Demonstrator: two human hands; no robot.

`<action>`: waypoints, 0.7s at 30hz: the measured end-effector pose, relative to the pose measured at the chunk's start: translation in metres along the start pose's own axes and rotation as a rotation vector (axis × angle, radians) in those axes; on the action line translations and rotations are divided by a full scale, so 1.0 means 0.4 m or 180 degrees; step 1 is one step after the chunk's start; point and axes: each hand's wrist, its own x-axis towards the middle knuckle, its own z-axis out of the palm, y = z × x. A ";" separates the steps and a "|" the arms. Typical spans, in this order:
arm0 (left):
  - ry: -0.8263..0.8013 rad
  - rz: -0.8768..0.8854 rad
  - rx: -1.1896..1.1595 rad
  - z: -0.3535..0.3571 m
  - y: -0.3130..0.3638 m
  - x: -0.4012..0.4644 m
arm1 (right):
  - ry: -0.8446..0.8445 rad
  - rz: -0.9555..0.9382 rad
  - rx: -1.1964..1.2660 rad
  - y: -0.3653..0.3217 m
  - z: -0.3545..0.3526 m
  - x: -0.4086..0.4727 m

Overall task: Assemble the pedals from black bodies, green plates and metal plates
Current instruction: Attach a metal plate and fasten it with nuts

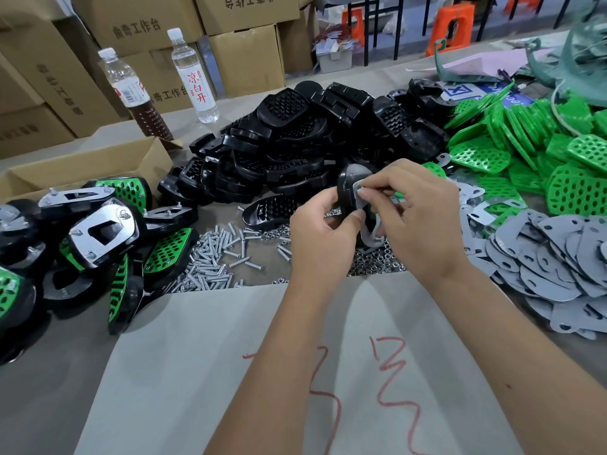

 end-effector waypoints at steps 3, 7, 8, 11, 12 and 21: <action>0.0000 -0.0050 0.0006 -0.004 -0.003 0.002 | -0.0101 -0.0032 0.0154 0.007 -0.005 0.002; -0.0012 -0.0141 -0.0002 -0.008 -0.008 0.007 | -0.0115 -0.0060 0.0092 0.009 -0.009 0.002; -0.0023 -0.0145 0.0009 -0.008 -0.007 0.007 | -0.0072 -0.0075 0.0049 0.008 -0.009 0.002; -0.0007 -0.0108 0.0111 -0.006 -0.003 0.007 | -0.0002 0.0022 0.0001 0.008 -0.008 0.003; 0.0002 -0.0078 0.0149 -0.005 -0.003 0.007 | -0.0004 0.0062 -0.0007 0.007 -0.008 0.003; 0.0083 -0.0081 0.0123 -0.003 -0.002 0.006 | -0.0094 -0.0001 0.0067 0.003 -0.003 0.001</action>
